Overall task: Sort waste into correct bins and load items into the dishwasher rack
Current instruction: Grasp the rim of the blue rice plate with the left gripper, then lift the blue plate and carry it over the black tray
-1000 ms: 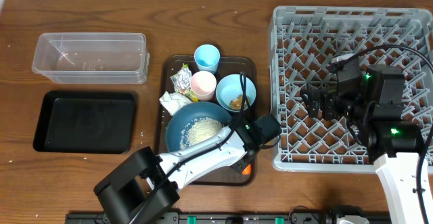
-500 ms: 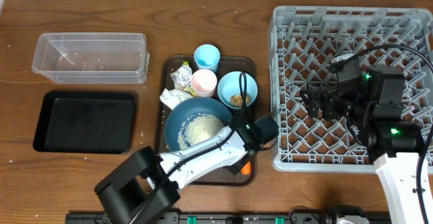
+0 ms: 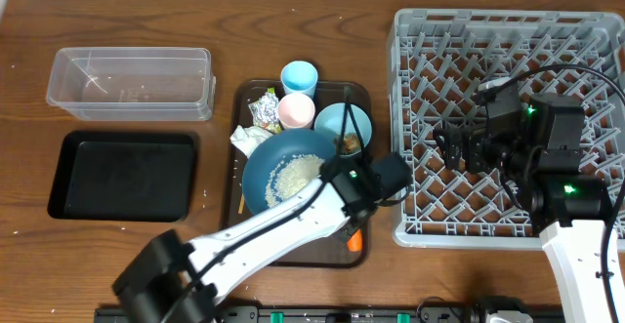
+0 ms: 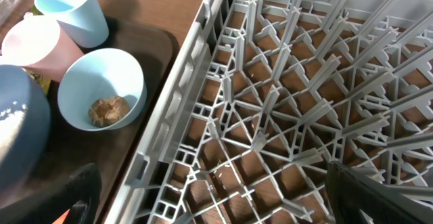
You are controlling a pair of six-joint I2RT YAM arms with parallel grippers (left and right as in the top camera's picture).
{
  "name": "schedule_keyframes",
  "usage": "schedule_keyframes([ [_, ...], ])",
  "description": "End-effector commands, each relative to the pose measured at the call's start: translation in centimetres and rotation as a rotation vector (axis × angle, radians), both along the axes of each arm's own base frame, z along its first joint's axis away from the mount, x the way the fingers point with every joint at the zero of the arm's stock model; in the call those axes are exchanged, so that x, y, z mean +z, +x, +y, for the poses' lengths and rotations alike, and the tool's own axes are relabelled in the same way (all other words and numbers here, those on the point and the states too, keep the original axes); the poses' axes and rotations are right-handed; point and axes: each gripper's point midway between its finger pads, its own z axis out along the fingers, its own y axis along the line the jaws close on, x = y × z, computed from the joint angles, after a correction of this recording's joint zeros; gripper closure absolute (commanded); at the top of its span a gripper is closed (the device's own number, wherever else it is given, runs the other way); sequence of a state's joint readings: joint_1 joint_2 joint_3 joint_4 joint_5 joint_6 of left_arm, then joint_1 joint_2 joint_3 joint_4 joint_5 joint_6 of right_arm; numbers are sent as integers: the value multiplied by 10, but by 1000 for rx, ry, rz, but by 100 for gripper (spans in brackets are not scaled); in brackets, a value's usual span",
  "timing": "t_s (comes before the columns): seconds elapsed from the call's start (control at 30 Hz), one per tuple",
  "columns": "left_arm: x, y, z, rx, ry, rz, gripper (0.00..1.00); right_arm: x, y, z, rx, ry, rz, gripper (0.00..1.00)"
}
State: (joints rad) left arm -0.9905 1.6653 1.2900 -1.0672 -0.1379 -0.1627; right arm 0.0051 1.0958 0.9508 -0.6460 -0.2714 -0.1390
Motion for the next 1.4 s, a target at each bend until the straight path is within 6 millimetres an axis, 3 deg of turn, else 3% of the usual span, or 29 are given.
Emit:
schedule_keyframes([
  [0.0,22,13,5,63,-42,-68,94,8,3,3,1,3,-17,1],
  [0.3,56,39,36,266,-148,-139,94,8,4,3,2,3,-18,1],
  [0.57,86,70,90,496,-250,-202,94,8,4,3,1,3,-18,1],
  [0.97,88,107,182,820,-309,-208,94,8,4,3,1,3,-17,1],
  [1.37,93,142,246,989,-367,-319,94,7,3,3,1,3,-14,1],
])
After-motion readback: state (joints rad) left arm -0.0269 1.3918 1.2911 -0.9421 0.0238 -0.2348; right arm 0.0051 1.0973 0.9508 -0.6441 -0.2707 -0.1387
